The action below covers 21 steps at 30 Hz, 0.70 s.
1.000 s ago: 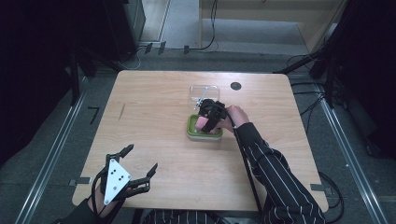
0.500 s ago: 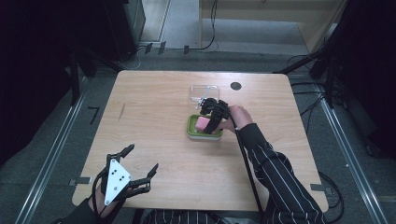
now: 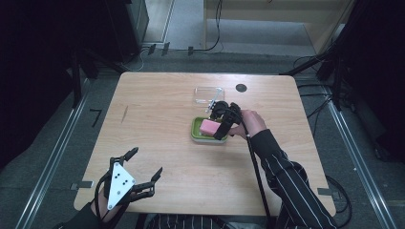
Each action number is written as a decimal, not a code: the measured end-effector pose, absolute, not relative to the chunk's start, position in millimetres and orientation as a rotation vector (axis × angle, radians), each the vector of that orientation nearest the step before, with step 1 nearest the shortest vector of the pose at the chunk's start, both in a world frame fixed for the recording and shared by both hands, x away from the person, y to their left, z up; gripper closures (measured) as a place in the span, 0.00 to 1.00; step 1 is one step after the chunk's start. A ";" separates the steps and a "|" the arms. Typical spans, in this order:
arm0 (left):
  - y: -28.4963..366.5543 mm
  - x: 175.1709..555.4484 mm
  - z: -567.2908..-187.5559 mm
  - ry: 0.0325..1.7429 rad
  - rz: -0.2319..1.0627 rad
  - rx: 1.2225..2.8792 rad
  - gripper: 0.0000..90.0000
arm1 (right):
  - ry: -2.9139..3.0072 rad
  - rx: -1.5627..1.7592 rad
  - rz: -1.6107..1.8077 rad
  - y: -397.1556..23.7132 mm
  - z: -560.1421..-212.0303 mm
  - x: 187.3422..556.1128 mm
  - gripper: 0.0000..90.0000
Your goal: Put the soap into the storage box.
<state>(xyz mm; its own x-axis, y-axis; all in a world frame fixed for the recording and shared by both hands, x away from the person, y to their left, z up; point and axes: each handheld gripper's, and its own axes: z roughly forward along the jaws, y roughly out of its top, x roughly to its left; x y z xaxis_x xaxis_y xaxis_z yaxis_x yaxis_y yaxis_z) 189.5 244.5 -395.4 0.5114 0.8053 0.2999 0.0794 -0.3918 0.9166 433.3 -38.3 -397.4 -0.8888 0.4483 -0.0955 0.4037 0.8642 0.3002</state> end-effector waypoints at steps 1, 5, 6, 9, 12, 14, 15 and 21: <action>244.6 189.6 -395.4 0.740 0.964 1.810 0.15 | 2.875 0.671 0.406 -40.0 -396.4 431.7 0.10; 244.2 189.7 -395.5 0.738 0.963 1.810 0.15 | 2.866 0.690 0.371 -45.2 -394.5 426.5 0.09; 244.1 189.8 -395.5 0.738 0.963 1.809 0.15 | 2.863 0.707 0.366 -46.4 -394.2 424.4 0.09; 244.1 190.0 -395.5 0.739 0.961 1.808 0.15 | 2.863 0.724 0.338 -50.1 -393.8 419.5 0.09; 244.1 190.1 -395.4 0.738 0.960 1.809 0.15 | 2.857 0.746 0.315 -53.8 -394.1 414.8 0.09; 244.0 190.1 -395.4 0.737 0.961 1.810 0.15 | 2.855 0.754 0.304 -56.7 -393.7 412.0 0.09; 244.0 190.2 -395.4 0.737 0.960 1.809 0.15 | 2.851 0.762 0.297 -58.4 -393.5 410.7 0.09; 243.9 190.3 -395.4 0.736 0.960 1.810 0.15 | 2.833 0.827 0.231 -68.8 -393.9 402.9 0.09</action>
